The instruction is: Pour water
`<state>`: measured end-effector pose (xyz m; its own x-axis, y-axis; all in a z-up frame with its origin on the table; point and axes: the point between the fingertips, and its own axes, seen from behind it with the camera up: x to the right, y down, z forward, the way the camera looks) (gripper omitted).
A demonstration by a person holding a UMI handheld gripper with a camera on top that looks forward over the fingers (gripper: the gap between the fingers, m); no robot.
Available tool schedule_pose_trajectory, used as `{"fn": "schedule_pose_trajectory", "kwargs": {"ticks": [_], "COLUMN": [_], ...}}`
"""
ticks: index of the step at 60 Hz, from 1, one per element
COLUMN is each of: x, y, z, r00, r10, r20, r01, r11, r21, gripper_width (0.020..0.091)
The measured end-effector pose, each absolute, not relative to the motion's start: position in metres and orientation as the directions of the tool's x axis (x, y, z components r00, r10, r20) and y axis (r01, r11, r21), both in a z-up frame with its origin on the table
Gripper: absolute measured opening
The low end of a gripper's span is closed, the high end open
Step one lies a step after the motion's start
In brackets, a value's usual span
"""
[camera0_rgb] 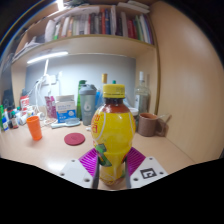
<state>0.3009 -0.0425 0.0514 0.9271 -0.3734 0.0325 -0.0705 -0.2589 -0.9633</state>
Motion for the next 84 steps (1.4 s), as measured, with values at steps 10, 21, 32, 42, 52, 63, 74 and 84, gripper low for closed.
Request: {"fn": "schedule_pose_trajectory", "kwargs": {"ticks": [10, 21, 32, 42, 52, 63, 74, 84], "x": [0.3, 0.284, 0.22, 0.15, 0.122, 0.11, 0.117, 0.155], "y": [-0.032, 0.041, 0.145, 0.205, 0.221, 0.225, 0.228, 0.224], "z": [0.063, 0.169, 0.232, 0.227, 0.222, 0.21, 0.215, 0.245], "r00": [0.927, 0.888, 0.34, -0.344, -0.659, -0.714, -0.604, 0.213], "r10": [-0.375, -0.276, -0.004, 0.11, 0.108, 0.133, 0.14, 0.07], "r20": [0.035, 0.368, 0.94, 0.933, 0.745, 0.687, 0.784, 0.974], "r01": [-0.093, 0.264, 0.883, 0.923, 0.743, 0.692, 0.788, 0.961], "r11": [-0.318, -0.35, -0.342, -0.143, -0.066, -0.014, -0.04, -0.196], "r21": [-0.944, -0.899, -0.321, 0.357, 0.666, 0.722, 0.614, -0.196], "gripper_width": [0.0281, 0.0282, 0.0279, 0.0278, 0.028, 0.0281, 0.0281, 0.0282]}}
